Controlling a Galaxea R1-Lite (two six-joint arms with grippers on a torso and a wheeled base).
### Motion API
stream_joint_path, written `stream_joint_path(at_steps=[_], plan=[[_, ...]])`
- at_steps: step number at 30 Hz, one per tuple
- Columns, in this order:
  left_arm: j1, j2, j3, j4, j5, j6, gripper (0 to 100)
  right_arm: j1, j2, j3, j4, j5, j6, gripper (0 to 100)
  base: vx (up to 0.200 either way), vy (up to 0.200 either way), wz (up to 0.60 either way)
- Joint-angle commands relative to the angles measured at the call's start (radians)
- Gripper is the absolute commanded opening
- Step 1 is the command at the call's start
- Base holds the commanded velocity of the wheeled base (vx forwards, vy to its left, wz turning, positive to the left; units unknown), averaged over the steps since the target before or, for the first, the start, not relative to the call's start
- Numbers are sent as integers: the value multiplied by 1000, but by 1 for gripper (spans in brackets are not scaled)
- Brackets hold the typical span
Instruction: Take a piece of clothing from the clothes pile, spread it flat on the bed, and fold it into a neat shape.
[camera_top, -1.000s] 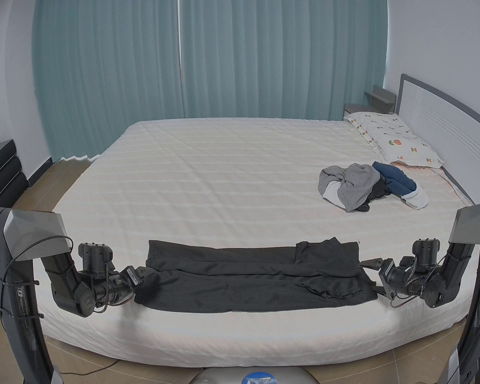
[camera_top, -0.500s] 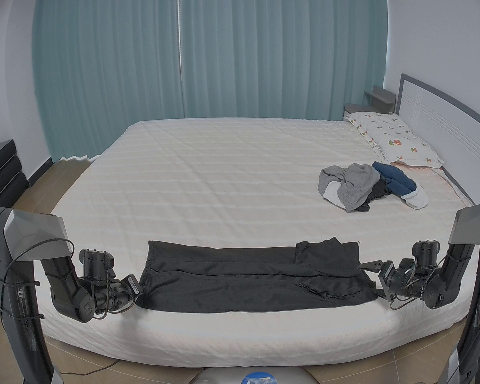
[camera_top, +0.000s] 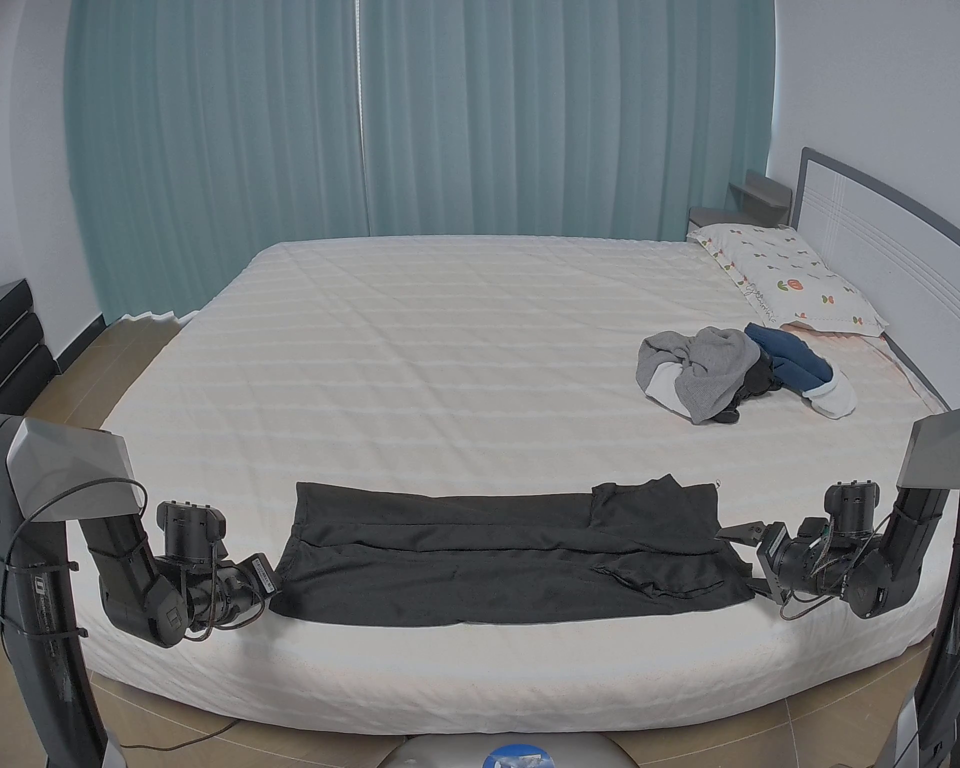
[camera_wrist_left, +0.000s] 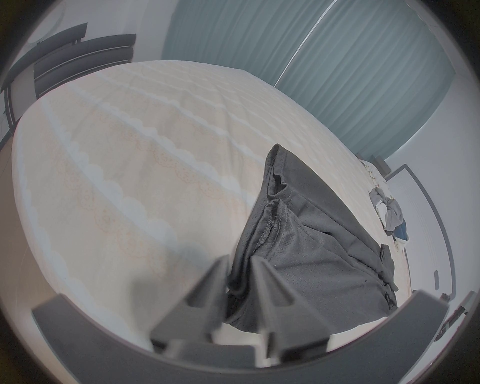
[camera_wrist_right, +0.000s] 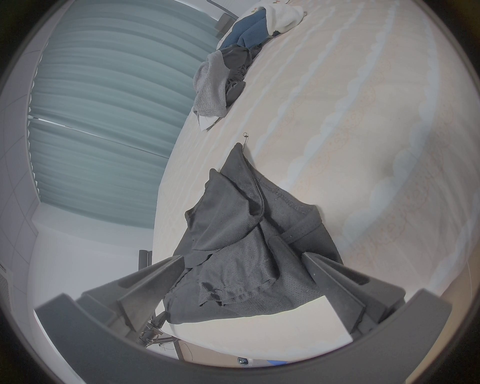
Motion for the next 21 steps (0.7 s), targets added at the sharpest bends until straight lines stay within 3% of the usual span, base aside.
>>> stream_joint_path(at_steps=[1, 5, 13, 21], plan=[[6, -4, -3, -2, 0, -2, 100, 0, 1, -1, 0, 0, -1, 100, 0, 0, 0], [32, -33, -21, -3, -17, -14, 100, 0, 1, 1, 0, 0, -1, 100, 0, 0, 0], [69, -59, -152, 23, -159, -125, 100, 0, 0, 9, -1, 0, -2, 100, 0, 0, 0], [58, -21, -316, 103, -172, -116, 100, 2, 3, 7, -1, -1, -4, 100, 0, 0, 0]])
